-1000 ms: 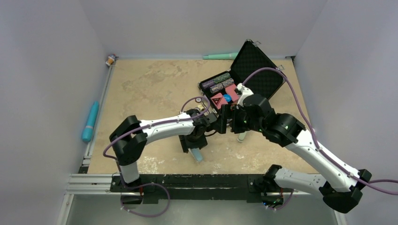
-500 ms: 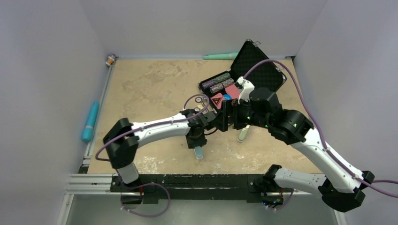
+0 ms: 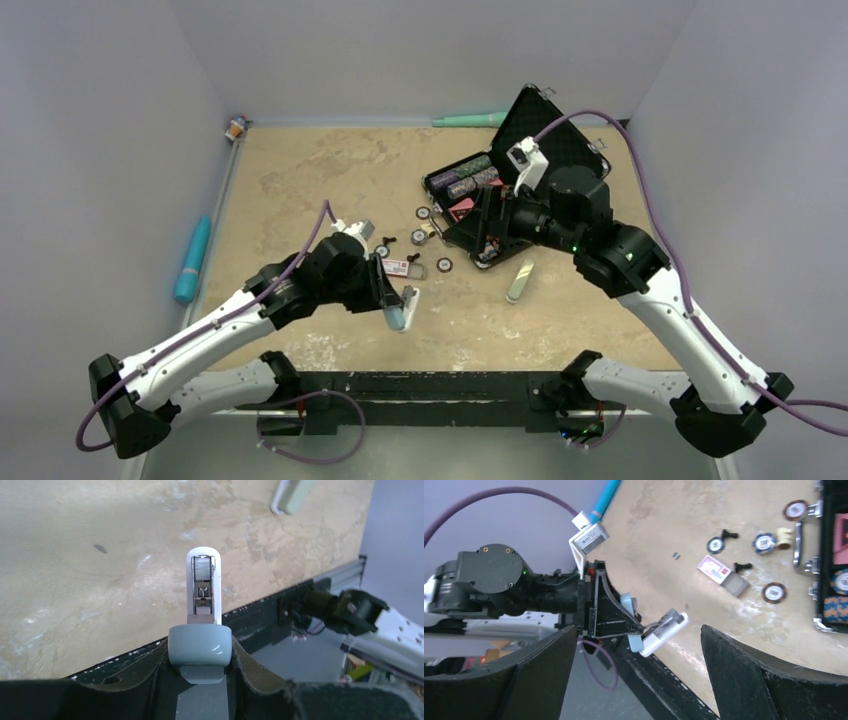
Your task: Unload the staples from the stapler
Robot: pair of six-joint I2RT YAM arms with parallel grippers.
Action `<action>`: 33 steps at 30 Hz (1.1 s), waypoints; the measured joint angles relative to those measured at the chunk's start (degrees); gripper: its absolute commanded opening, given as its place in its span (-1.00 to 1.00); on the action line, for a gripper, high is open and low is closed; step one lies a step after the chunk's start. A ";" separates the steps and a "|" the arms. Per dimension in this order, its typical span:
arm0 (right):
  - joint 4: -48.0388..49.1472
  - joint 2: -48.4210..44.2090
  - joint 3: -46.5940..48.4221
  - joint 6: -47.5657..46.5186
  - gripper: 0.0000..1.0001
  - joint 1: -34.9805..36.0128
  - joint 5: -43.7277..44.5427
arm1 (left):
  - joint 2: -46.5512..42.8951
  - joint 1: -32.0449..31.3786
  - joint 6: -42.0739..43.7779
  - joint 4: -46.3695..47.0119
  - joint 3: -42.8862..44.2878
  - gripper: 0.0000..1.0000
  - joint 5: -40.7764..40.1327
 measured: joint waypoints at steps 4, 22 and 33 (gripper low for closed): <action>9.73 0.04 -5.40 3.78 0.94 -2.60 -9.55 | -2.62 2.10 6.45 5.09 -0.87 -1.00 10.32; 44.98 1.05 -24.98 24.09 0.94 -5.38 -21.31 | -8.59 21.92 7.52 32.17 -6.23 -1.00 40.02; 54.23 1.81 -29.66 29.29 0.94 -5.81 -20.70 | -9.20 22.84 -3.39 48.37 -14.58 -1.00 42.62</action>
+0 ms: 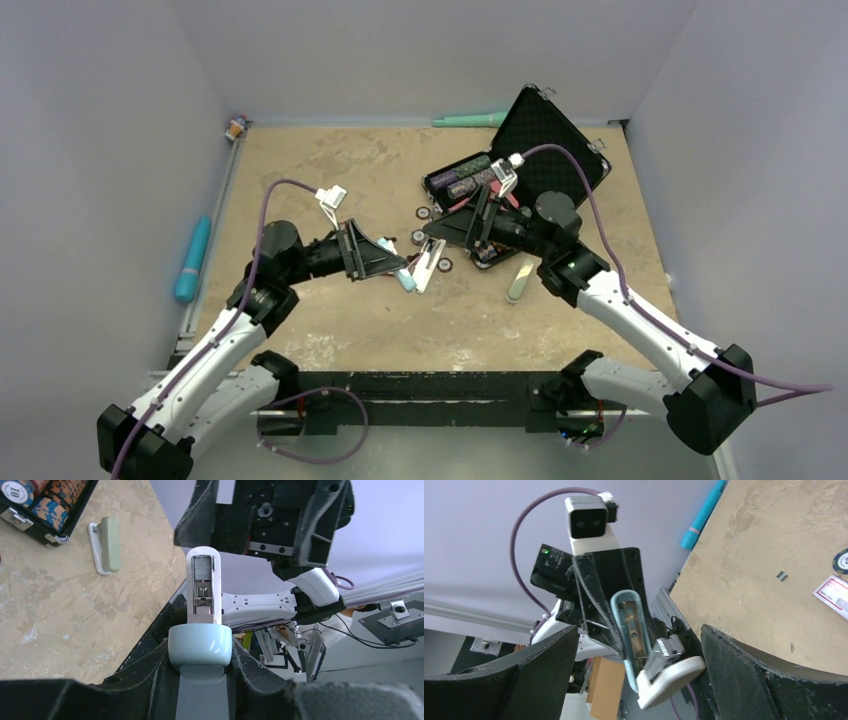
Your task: Unload the staples from the stapler
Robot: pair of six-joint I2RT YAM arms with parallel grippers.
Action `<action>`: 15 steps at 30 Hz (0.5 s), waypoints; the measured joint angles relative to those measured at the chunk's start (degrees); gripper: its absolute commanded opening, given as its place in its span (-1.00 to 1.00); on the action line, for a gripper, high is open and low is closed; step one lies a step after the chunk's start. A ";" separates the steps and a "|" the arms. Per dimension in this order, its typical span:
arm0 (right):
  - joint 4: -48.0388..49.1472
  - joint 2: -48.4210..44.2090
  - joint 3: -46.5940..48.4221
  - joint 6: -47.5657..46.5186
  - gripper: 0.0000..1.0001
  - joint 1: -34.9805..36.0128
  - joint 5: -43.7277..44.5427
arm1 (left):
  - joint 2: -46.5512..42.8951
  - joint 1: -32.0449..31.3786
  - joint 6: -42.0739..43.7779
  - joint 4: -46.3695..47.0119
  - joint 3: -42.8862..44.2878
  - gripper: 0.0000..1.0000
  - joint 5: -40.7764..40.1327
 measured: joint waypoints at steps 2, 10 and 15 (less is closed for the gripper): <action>0.35 0.04 -0.98 0.22 0.94 0.00 0.13 | -0.15 0.00 -1.07 1.81 -0.13 -1.00 0.20; 1.51 2.49 -3.82 0.61 0.80 0.00 1.05 | -0.28 0.00 -2.95 4.72 -0.35 -1.00 0.66; 2.49 4.63 -3.82 0.70 0.65 0.00 0.94 | -0.22 0.00 -3.52 4.63 -0.50 -1.00 0.13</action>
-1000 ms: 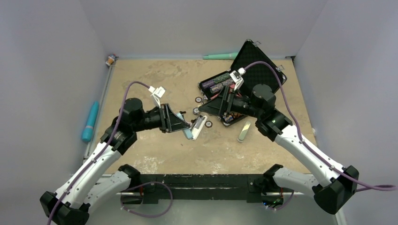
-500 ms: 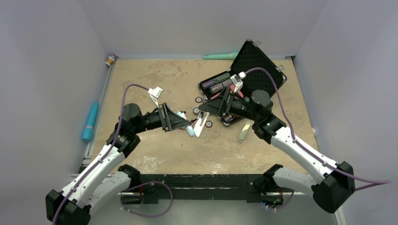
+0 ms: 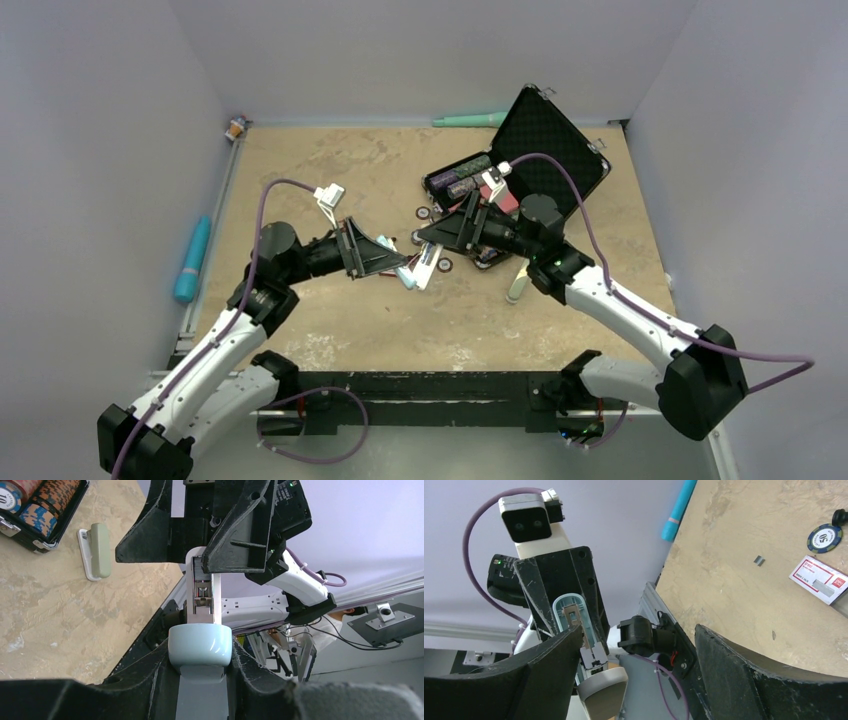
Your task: Unload the staples from the stapler
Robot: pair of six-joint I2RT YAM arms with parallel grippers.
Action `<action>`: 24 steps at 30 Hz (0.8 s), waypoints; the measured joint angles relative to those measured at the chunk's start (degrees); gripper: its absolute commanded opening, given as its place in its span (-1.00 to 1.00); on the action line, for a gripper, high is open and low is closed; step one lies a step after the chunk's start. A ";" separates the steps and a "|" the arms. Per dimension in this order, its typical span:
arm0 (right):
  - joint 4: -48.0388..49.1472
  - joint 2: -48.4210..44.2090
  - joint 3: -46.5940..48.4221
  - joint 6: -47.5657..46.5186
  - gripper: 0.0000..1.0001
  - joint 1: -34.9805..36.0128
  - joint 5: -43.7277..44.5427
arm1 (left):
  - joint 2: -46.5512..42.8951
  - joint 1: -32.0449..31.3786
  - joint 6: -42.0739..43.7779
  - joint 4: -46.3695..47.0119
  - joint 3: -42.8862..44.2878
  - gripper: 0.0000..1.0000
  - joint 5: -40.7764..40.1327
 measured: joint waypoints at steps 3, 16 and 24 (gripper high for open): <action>1.01 0.15 0.00 -0.07 0.56 0.00 -0.24 | 0.00 0.00 -0.39 0.07 -0.39 -1.00 -0.66; 13.25 -0.87 -1.86 1.95 0.35 0.04 -4.44 | 1.90 0.00 -6.10 3.10 -0.44 -1.00 -3.76; 15.21 -0.72 -1.86 2.27 0.12 0.02 -4.57 | 1.88 0.00 -6.56 3.56 0.61 -1.00 -3.74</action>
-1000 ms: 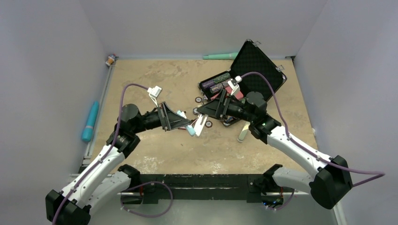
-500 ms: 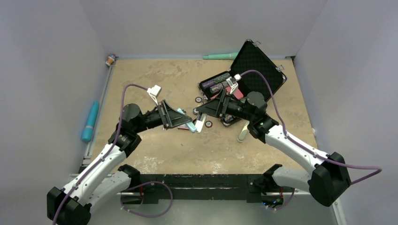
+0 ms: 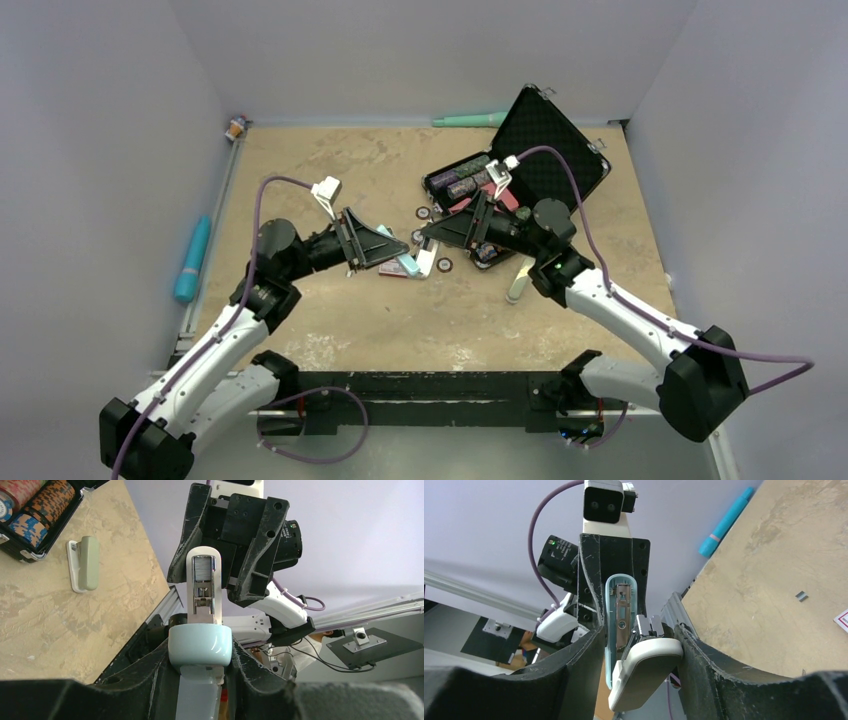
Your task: Unload the staples from the stapler
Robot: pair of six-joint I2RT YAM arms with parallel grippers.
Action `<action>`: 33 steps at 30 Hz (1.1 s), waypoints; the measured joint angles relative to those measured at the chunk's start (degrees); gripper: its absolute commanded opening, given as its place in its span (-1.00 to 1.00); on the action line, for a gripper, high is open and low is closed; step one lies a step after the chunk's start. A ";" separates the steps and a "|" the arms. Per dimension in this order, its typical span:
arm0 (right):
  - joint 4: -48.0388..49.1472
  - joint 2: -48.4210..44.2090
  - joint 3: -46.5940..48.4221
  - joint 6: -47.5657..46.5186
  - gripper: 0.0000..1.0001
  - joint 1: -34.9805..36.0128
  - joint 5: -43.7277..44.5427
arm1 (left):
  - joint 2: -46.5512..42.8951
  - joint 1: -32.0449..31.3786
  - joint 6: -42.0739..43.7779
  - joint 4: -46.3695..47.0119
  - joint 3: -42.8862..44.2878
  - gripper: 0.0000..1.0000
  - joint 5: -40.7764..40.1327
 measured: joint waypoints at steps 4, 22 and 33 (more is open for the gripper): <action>0.07 1.01 0.00 -0.13 -0.06 0.11 -0.13 | -0.07 0.00 -0.15 -0.09 0.00 -1.00 -0.15; -9.40 1.75 0.28 -4.24 -1.00 0.87 0.46 | -5.53 0.00 5.60 -15.19 0.94 0.72 -4.85; -31.58 6.58 10.12 -15.39 -1.00 1.42 5.90 | -11.41 0.00 18.75 -45.22 9.38 0.24 -18.51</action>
